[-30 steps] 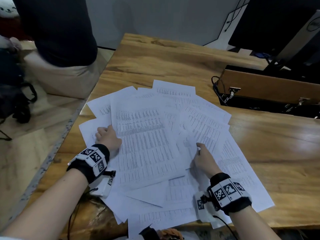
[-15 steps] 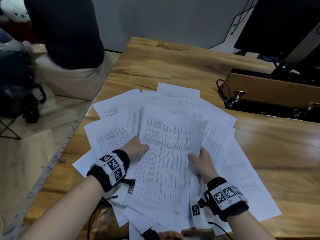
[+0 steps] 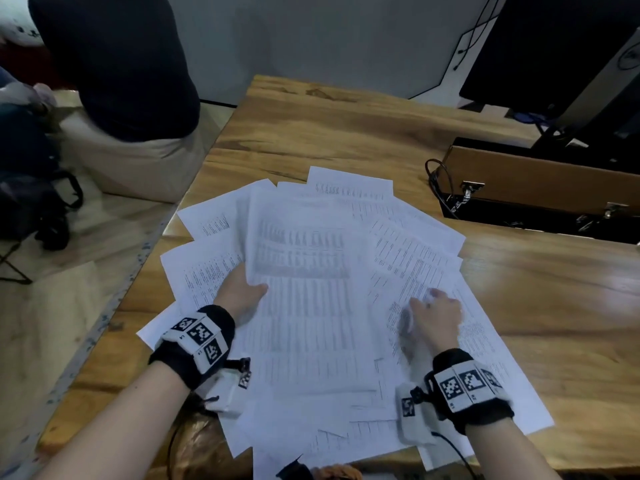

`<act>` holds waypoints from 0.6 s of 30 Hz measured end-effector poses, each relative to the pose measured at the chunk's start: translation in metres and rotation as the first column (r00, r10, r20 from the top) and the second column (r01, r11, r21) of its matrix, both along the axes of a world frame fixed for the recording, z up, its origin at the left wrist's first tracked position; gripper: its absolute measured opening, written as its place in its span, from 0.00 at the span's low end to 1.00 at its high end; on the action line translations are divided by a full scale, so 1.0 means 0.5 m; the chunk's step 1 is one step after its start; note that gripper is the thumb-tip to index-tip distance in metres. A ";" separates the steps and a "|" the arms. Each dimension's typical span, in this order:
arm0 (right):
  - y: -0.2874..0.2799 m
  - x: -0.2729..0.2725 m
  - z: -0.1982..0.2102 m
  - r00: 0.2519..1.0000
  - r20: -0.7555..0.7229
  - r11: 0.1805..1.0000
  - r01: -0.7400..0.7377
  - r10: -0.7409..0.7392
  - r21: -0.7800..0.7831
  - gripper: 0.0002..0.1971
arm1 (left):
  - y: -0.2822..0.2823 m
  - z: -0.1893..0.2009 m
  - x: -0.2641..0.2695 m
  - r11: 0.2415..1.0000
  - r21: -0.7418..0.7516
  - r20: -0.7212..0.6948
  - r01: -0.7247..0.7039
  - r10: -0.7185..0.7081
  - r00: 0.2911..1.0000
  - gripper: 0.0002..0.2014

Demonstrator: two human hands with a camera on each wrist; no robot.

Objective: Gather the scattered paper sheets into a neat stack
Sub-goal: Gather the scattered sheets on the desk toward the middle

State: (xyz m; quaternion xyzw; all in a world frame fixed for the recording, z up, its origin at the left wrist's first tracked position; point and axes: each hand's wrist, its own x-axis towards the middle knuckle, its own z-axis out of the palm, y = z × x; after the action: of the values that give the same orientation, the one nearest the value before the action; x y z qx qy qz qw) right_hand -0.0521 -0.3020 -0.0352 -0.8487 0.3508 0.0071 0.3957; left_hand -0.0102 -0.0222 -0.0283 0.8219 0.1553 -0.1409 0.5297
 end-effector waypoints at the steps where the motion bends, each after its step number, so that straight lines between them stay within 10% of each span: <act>1: -0.019 -0.002 0.000 0.996 -0.073 0.995 0.041 -0.048 -0.095 0.28 | 0.017 0.000 0.008 0.996 0.093 -0.012 0.013 -0.012 1.000 0.19; 6: -0.063 0.012 -0.016 0.959 -0.269 0.996 0.074 -0.085 -0.051 0.24 | 0.053 0.002 0.029 0.888 0.415 -0.145 0.198 -0.151 0.978 0.20; 11: -0.050 0.053 -0.008 0.997 -0.073 0.995 -0.028 0.035 0.096 0.03 | 0.039 0.001 0.027 0.971 0.098 -0.116 0.219 -0.208 0.971 0.14; 18: -0.020 0.059 -0.001 0.976 -0.044 0.957 -0.199 0.212 0.210 0.09 | 0.047 -0.009 0.026 0.979 -0.163 -0.092 0.123 -0.140 0.986 0.09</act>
State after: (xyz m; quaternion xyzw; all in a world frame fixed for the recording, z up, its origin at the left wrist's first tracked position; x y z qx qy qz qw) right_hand -0.0226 -0.3122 -0.0358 -0.8347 0.2710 0.1121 0.4662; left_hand 0.0029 0.0015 -0.0329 0.7777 0.1160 -0.2296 0.5736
